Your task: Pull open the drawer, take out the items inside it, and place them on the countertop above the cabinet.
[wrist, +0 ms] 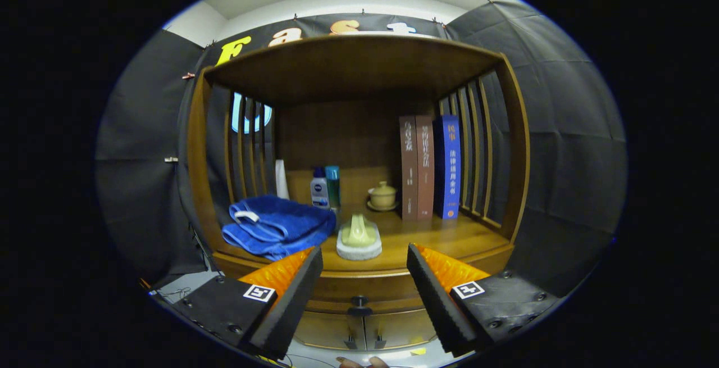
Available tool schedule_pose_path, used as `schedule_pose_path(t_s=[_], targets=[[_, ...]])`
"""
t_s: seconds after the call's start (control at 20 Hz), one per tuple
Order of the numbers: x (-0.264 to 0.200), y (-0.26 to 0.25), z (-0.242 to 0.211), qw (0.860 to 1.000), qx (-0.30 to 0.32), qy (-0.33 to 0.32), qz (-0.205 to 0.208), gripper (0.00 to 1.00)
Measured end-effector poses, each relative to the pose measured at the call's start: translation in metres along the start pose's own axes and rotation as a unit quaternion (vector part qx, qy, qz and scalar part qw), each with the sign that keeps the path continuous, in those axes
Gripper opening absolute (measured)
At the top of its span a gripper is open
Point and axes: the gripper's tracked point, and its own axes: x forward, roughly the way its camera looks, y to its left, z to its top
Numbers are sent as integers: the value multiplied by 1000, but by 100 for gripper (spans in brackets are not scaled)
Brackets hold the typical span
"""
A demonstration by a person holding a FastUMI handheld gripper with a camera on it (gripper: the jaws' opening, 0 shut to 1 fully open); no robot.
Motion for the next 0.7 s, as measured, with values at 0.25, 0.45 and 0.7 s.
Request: schedule_pose_path(t_s=[0.25, 0.45, 0.7], targets=[[-27, 5, 77, 1000, 7, -22, 15, 99], [-46, 8, 120, 999, 15, -36, 25, 99], [-62, 6, 125, 999, 7, -23, 23, 99]])
